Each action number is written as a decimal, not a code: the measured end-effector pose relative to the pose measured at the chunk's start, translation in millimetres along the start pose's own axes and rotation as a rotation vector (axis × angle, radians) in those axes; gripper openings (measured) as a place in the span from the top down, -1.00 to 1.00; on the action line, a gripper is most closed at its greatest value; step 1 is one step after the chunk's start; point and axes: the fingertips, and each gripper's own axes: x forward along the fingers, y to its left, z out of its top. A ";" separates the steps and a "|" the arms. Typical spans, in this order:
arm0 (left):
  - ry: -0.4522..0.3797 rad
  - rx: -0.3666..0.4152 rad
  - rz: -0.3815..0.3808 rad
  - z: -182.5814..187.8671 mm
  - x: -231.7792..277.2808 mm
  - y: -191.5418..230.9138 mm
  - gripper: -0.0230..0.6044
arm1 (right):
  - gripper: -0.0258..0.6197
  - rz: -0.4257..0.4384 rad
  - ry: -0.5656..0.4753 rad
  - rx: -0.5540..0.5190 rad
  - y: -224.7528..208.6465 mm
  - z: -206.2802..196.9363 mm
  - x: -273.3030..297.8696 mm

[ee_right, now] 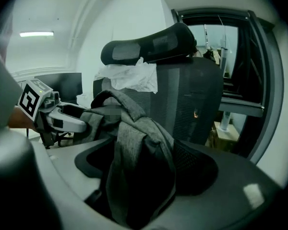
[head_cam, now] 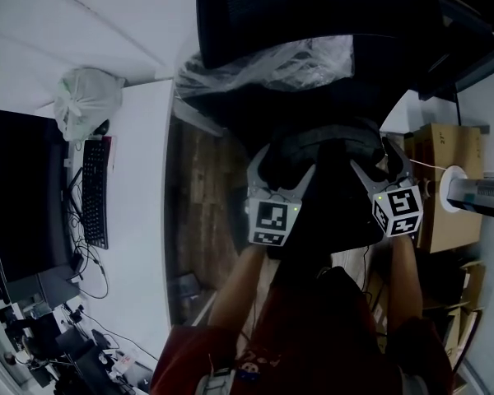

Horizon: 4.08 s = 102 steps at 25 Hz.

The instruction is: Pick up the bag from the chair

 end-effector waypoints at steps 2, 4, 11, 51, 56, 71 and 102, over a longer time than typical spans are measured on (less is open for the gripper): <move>0.007 -0.008 -0.005 -2.7 6.1 2.6 -0.33 | -0.24 0.009 0.017 -0.009 -0.6 -2.2 9.3; 0.009 -0.017 -0.012 -4.2 10.9 4.5 -0.33 | -0.25 0.008 0.020 -0.016 -2.4 -2.5 15.6; 0.008 -0.039 -0.035 -7.4 19.1 4.4 -0.07 | -0.20 -0.010 0.008 -0.022 -2.6 -3.1 24.5; -0.059 -0.006 0.095 20.1 -178.8 -186.8 0.38 | 0.48 -0.060 -0.121 -0.064 81.1 -39.7 -236.4; -0.063 0.007 0.111 8.0 -228.2 -238.0 0.38 | 0.48 -0.052 -0.135 -0.069 104.4 -66.0 -297.5; -0.081 -0.002 0.146 -18.8 -341.7 -335.4 0.38 | 0.47 -0.010 -0.136 -0.085 166.0 -114.5 -421.5; -0.107 0.009 0.151 -20.2 -376.4 -370.2 0.37 | 0.48 -0.006 -0.173 -0.107 181.4 -126.3 -466.8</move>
